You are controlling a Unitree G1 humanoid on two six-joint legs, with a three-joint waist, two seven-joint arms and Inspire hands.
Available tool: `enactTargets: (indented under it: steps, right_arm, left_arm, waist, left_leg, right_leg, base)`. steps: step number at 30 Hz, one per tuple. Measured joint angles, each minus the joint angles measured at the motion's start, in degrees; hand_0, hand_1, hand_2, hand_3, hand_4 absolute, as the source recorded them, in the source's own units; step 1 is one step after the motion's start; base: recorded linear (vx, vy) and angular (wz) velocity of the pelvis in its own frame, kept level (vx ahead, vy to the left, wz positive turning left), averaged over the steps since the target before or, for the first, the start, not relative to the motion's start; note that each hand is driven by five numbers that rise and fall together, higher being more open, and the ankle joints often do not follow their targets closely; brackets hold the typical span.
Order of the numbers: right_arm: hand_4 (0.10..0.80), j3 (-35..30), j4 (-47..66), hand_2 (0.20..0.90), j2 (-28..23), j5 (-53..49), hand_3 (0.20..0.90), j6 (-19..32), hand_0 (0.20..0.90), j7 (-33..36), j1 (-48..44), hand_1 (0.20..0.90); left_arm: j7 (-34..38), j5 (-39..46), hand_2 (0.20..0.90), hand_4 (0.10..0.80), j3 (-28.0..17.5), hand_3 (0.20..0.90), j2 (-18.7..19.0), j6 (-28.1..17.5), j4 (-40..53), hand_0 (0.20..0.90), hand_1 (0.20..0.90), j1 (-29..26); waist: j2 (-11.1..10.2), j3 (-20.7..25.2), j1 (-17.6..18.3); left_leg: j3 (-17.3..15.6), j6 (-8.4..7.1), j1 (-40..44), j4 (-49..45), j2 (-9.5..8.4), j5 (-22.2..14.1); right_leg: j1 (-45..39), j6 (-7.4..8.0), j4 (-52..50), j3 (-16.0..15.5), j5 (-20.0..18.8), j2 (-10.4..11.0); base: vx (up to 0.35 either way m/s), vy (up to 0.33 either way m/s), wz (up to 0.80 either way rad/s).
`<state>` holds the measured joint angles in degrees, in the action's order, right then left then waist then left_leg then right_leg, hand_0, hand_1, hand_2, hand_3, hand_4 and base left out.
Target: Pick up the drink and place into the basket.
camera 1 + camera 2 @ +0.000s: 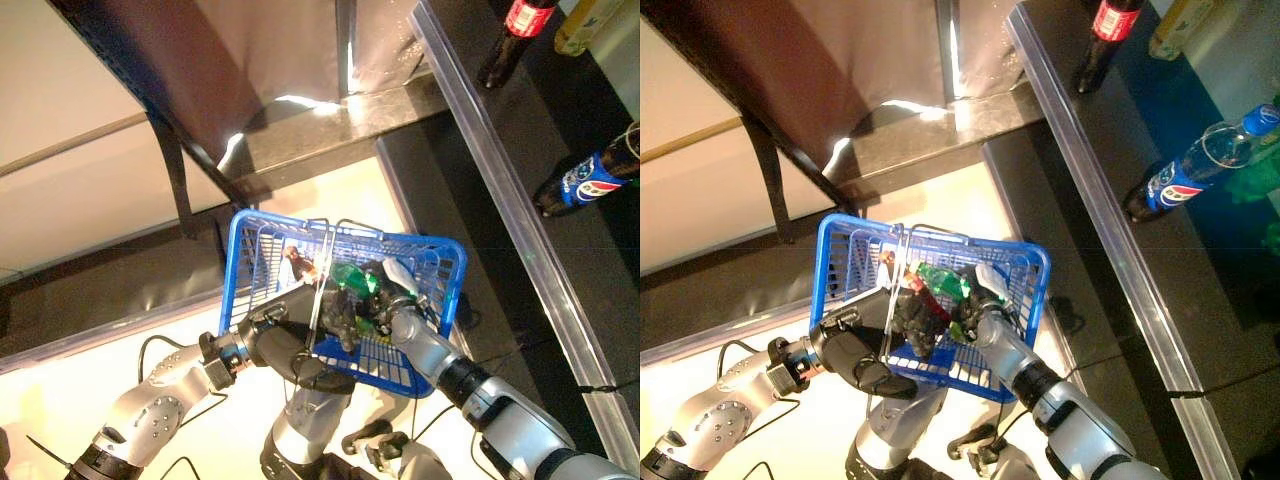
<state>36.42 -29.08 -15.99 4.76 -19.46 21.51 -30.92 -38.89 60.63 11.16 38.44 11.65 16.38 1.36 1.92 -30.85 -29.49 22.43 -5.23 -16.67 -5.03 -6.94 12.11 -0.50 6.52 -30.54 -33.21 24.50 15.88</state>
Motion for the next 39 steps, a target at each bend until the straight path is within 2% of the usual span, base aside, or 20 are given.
enactTargets:
  steps: [5, 8, 10, 17, 22, 24, 27, 30, 31, 34, 37, 39]
  right_arm:
    - [0.8, -2.29, 12.91, 0.9, -2.59, 0.06, 0.9, 0.3, 0.9, 0.28, 6.1, 0.9]
    - [0.8, -3.88, 19.27, 0.9, -3.56, 0.02, 0.9, 0.73, 0.9, 0.27, 8.32, 0.9]
    - [0.8, -3.88, 23.37, 0.9, -4.16, 0.04, 0.9, 1.13, 0.9, -0.27, 9.99, 0.9]
    - [0.8, -4.45, 36.11, 0.9, -7.74, 0.1, 0.9, 2.17, 0.9, -3.35, 14.77, 0.9]
    - [0.8, -12.3, 42.8, 0.9, -12.1, -0.62, 0.9, 2.63, 0.9, -5.75, 18.58, 0.9]
    - [0.8, -14.95, 44.98, 0.9, -12.46, -2.33, 0.9, 3.48, 0.9, -6.88, 20.17, 0.9]
    - [0.8, -18.34, 48.01, 0.9, -14.14, -9.53, 0.9, 7.82, 0.9, -11.03, 23.11, 0.9]
    - [0.8, -18.36, 49.99, 0.9, -14.23, -18.49, 0.9, 12.45, 0.9, -16.4, 25.59, 0.9]
    - [0.8, -18.0, 50.19, 0.9, -13.39, -21.45, 0.9, 13.81, 0.9, -18.88, 26.23, 0.9]
    - [0.8, -17.41, 50.24, 0.9, -11.71, -26.16, 0.9, 16.25, 0.9, -22.93, 27.1, 0.9]
    - [0.8, -17.78, 50.26, 0.9, -10.97, -28.03, 0.9, 17.43, 0.9, -25.77, 27.26, 0.9]
    - [0.8, -18.79, 50.26, 0.9, -10.6, -29.49, 0.9, 17.49, 0.9, -28.2, 28.79, 0.9]
  left_arm:
    - [0.42, 2.6, 0.3, 0.1, -4.56, 0.2, -1.89, 0.0, -0.11, 0.3, 0.3, 3.02]
    - [1.17, 3.86, 0.3, 0.1, -5.13, 0.2, -3.09, 0.02, -0.46, 0.3, 0.3, 4.07]
    - [1.36, 4.14, 0.3, 0.1, -5.19, 0.2, -4.32, 0.02, -1.65, 0.3, 0.3, 4.04]
    - [6.88, 4.17, 0.3, 0.1, -5.34, 0.2, -6.21, 0.01, -7.38, 0.3, 0.3, 3.65]
    - [9.43, 4.16, 0.3, 0.1, -6.39, 0.2, -7.49, 0.03, -11.39, 0.3, 0.3, 5.08]
    - [9.61, 4.17, 0.3, 0.1, -8.27, 0.2, -8.95, 0.02, -12.12, 0.3, 0.3, 6.59]
    - [9.61, 4.08, 0.3, 0.1, -12.11, 0.2, -11.12, 0.02, -15.24, 0.3, 0.3, 7.84]
    - [9.61, 3.95, 0.3, 0.1, -13.34, 0.2, -11.73, 0.02, -16.79, 0.3, 0.3, 8.29]
    - [9.61, 3.94, 0.3, 0.1, -14.21, 0.2, -13.05, 0.02, -17.96, 0.3, 0.3, 8.3]
    - [9.61, 3.4, 0.3, 0.1, -15.07, 0.2, -13.97, -0.18, -20.97, 0.3, 0.3, 8.57]
    - [9.66, 1.52, 0.3, 0.1, -16.42, 0.2, -15.16, -2.46, -23.65, 0.3, 0.3, 10.09]
    - [10.42, 0.97, 0.3, 0.1, -17.02, 0.2, -15.62, -5.19, -28.56, 0.3, 0.3, 10.91]
  waist:
    - [-0.58, 0.01, 1.7]
    - [-1.47, 0.0, 3.17]
    - [-2.13, -0.06, 3.31]
    - [-4.25, 0.12, 7.73]
    - [-4.54, 0.14, 9.35]
    - [-4.93, 0.2, 9.86]
    - [-5.15, 0.27, 10.86]
    - [-5.18, 0.3, 11.3]
    - [-5.2, 0.3, 11.29]
    - [-5.42, 0.44, 11.08]
    - [-5.62, 0.65, 11.42]
    - [-5.88, 1.25, 12.23]
  left_leg:
    - [-1.57, 0.3, 0.14, 0.02, 0.8, -0.09]
    - [-1.99, 0.39, 0.35, 0.08, 1.51, -0.15]
    - [-3.15, 0.35, 0.62, -0.03, 2.13, -0.54]
    - [-6.76, 0.89, 1.85, -0.05, 3.73, -0.93]
    - [-7.88, 0.9, 3.06, 0.4, 4.9, -0.96]
    - [-8.37, 0.89, 3.77, 0.87, 5.25, -0.96]
    - [-9.32, 0.95, 5.31, 1.62, 5.83, -1.07]
    - [-9.67, 0.89, 6.04, 2.03, 6.27, -1.15]
    - [-9.83, 0.99, 6.4, 2.07, 6.44, -1.23]
    - [-10.31, 0.93, 7.58, 2.16, 6.64, -1.8]
    - [-11.08, 0.79, 8.13, 2.34, 6.91, -2.13]
    - [-12.58, 0.85, 9.38, 3.34, 7.39, -2.13]
  right_leg:
    - [0.19, 0.02, 1.13, 1.92, -1.15, -0.81]
    - [0.23, -0.14, 2.34, 2.81, -1.75, -1.73]
    - [0.04, -0.23, 2.98, 3.64, -2.51, -2.06]
    - [-0.5, -0.2, 5.24, 7.05, -4.48, -3.64]
    - [-1.36, -0.46, 6.87, 8.55, -5.66, -4.51]
    - [-1.77, -0.56, 7.34, 8.85, -5.84, -4.56]
    - [-2.73, -0.65, 8.09, 9.95, -6.03, -4.91]
    - [-3.42, -0.84, 8.91, 10.13, -6.23, -5.28]
    - [-3.93, -0.89, 9.45, 10.2, -6.43, -5.46]
    - [-4.9, -0.86, 10.52, 10.48, -6.65, -5.64]
    - [-5.23, -0.79, 11.3, 11.38, -7.13, -5.8]
    - [-6.11, -0.68, 12.74, 12.06, -7.86, -5.88]
  base:
    - [0.004, -0.009, -0.17]
    - [-0.043, 0.022, -0.12]
    - [-0.013, 0.029, -0.25]
    - [0.041, 0.0, -0.26]
    - [0.018, -0.012, -0.17]
    - [0.026, -0.016, -0.12]
    - [0.026, -0.03, -0.17]
    - [0.041, -0.016, -0.08]
    - [0.036, -0.022, -0.07]
    - [0.021, -0.02, -0.08]
    - [-0.003, -0.018, -0.18]
    - [-0.012, -0.02, -0.27]
